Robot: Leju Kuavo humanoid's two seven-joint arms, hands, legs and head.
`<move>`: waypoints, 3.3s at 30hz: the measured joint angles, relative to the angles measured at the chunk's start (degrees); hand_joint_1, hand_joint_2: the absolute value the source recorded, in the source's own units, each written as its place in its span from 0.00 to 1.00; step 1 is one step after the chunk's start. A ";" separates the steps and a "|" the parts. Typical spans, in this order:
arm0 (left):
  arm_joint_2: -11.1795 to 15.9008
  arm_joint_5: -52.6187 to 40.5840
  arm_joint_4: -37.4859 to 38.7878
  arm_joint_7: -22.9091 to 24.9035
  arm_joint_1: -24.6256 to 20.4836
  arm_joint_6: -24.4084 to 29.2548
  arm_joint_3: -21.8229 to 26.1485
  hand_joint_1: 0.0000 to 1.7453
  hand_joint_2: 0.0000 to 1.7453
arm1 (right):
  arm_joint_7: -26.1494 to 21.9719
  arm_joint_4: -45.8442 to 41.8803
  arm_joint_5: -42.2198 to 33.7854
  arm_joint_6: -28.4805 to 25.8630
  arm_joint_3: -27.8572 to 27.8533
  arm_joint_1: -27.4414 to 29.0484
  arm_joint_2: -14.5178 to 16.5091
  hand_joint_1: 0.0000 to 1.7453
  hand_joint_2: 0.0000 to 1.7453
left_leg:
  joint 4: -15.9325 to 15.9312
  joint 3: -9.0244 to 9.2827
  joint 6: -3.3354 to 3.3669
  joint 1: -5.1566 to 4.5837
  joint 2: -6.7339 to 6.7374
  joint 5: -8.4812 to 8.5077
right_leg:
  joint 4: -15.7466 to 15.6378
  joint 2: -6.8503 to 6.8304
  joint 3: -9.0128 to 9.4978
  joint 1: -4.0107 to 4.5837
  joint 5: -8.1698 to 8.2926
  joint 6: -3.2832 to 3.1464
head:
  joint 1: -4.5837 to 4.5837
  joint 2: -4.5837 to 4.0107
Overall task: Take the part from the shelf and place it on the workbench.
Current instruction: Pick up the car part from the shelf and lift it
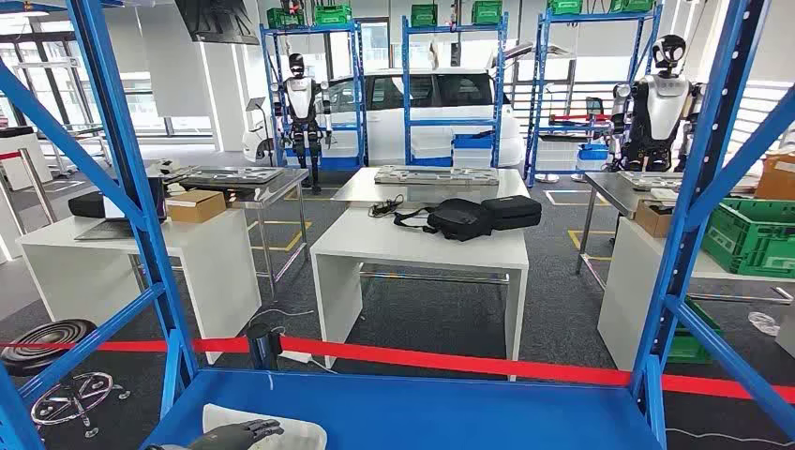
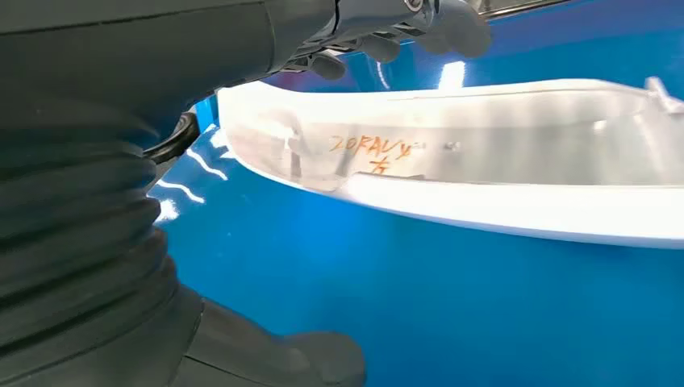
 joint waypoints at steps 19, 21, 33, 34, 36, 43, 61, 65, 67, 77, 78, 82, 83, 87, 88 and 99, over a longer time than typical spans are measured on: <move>-1.02 -1.78 1.80 1.08 0.68 3.43 -0.14 0.95 1.00 | 0.00 0.00 -0.01 -0.20 -0.46 -0.02 0.04 0.00 0.00 | 0.00 0.00 0.00 0.00 0.00 0.00 | 0.00 -0.01 0.00 0.00 0.00 0.00 | 0.00 0.00; -1.11 -1.79 1.86 1.08 0.66 3.46 -0.14 0.95 1.00 | 0.00 0.00 -0.01 -0.20 -0.46 -0.03 0.04 0.00 0.00 | 0.00 0.00 0.00 0.00 -0.01 0.00 | 0.00 -0.01 0.00 0.00 0.00 0.00 | 0.00 0.00; -1.44 -2.11 2.22 0.88 0.62 3.49 -0.14 0.77 1.00 | 0.00 0.00 -0.01 -0.17 -0.86 -0.07 0.04 0.00 0.00 | 0.00 0.01 0.00 0.00 0.00 0.00 | 0.00 -0.01 0.01 0.00 0.00 0.00 | 0.00 0.01; -1.44 -2.13 2.27 0.88 0.64 3.49 -0.14 0.77 1.00 | 0.00 0.00 0.00 -0.17 -0.97 -0.07 0.04 0.00 0.00 | 0.00 0.01 0.00 0.00 0.00 0.00 | 0.00 -0.01 0.01 0.00 0.00 0.00 | 0.00 0.01; -1.44 -2.20 2.39 0.87 0.67 3.49 -0.14 0.77 1.00 | -0.01 0.01 0.01 -0.17 -1.18 -0.07 0.04 0.00 0.00 | 0.00 0.01 0.00 0.00 0.00 0.00 | 0.00 -0.01 0.01 0.00 0.00 0.00 | 0.00 0.00; -1.45 -1.30 2.65 0.01 0.99 3.93 -0.11 0.97 1.00 | -0.04 0.00 0.56 0.04 -1.45 -0.08 0.04 0.00 0.00 | 0.00 0.00 0.00 0.00 0.00 0.00 | 0.00 -0.01 0.02 0.00 0.00 0.00 | 0.00 0.01; -2.69 15.51 -1.79 -7.74 3.68 5.80 9.88 1.00 1.00 | -0.39 0.00 1.03 -0.09 -2.60 -0.08 0.04 0.00 0.00 | 0.05 0.00 0.00 0.00 -0.03 0.00 | 0.00 -0.03 0.00 0.00 0.00 0.00 | 0.00 0.01; -3.44 26.81 -8.68 -9.27 3.49 -0.98 16.86 1.00 1.00 | -0.75 0.00 0.86 -0.31 -3.56 -0.06 0.04 0.00 0.00 | 0.08 -0.01 0.01 0.00 -0.01 -0.01 | 0.00 0.00 0.00 0.00 0.00 0.01 | 0.00 0.01; -3.81 31.19 -13.88 -9.19 3.50 -3.56 19.94 1.00 1.00 | -0.84 0.00 0.88 -0.45 -4.04 -0.07 0.04 0.00 0.00 | 0.09 -0.03 0.01 0.00 -0.02 -0.01 | 0.00 -0.01 0.00 0.00 0.00 0.01 | 0.00 0.01; -4.49 44.89 -44.63 -7.79 11.60 -9.75 34.04 1.00 1.00 | -1.67 0.00 1.65 -0.96 -5.16 -0.02 -0.04 0.00 0.00 | 0.09 -0.04 0.16 0.00 0.09 -0.18 | -0.02 0.13 0.00 -0.01 -0.04 0.05 | 0.02 0.00; -4.43 44.95 -46.88 -7.91 12.74 -9.98 35.11 1.00 1.00 | -1.70 0.00 1.65 -0.96 -5.32 -0.03 -0.04 0.00 0.00 | 0.10 -0.04 0.18 -0.01 0.09 -0.19 | -0.02 0.11 0.01 -0.02 -0.04 0.06 | 0.02 0.00; -4.25 45.54 -52.92 -8.34 16.23 -11.19 38.18 1.00 1.00 | -1.26 0.00 1.69 -0.96 -5.72 -0.03 -0.04 0.00 0.00 | 0.21 -0.09 0.32 -0.06 0.08 -0.29 | -0.04 0.03 0.02 -0.08 -0.05 0.12 | 0.02 0.00; -4.23 45.57 -53.83 -8.37 16.75 -11.34 38.65 1.00 1.00 | -1.17 0.00 1.69 -0.96 -5.74 -0.03 -0.04 0.00 0.00 | 0.27 -0.11 0.37 -0.07 0.08 -0.31 | -0.04 0.02 0.03 -0.09 -0.05 0.16 | 0.02 0.01; -4.33 45.90 -55.72 -8.80 17.70 -13.16 39.43 1.00 1.00 | -0.85 0.00 0.56 -1.22 -6.30 -0.05 -0.03 0.00 0.00 | 0.69 -0.28 0.69 -0.14 0.07 -0.49 | -0.04 0.02 0.05 -0.13 -0.05 0.50 | 0.02 0.00; -4.52 45.97 -55.81 -8.94 17.73 -13.74 39.40 1.00 1.00 | -0.74 0.00 -0.01 -1.40 -6.68 -0.04 0.01 0.00 0.00 | 0.83 -0.34 0.81 -0.17 0.06 -0.55 | -0.04 0.02 0.06 -0.16 -0.04 0.63 | 0.02 0.00; -7.85 45.57 -54.13 -9.98 17.12 -14.97 38.85 1.00 1.00 | -0.08 0.01 -1.47 -2.10 -8.99 0.20 0.37 0.00 0.00 | 0.00 -0.17 2.39 0.50 0.90 0.51 | 15.28 -0.17 -6.44 -0.66 -7.74 2.74 | 0.17 0.00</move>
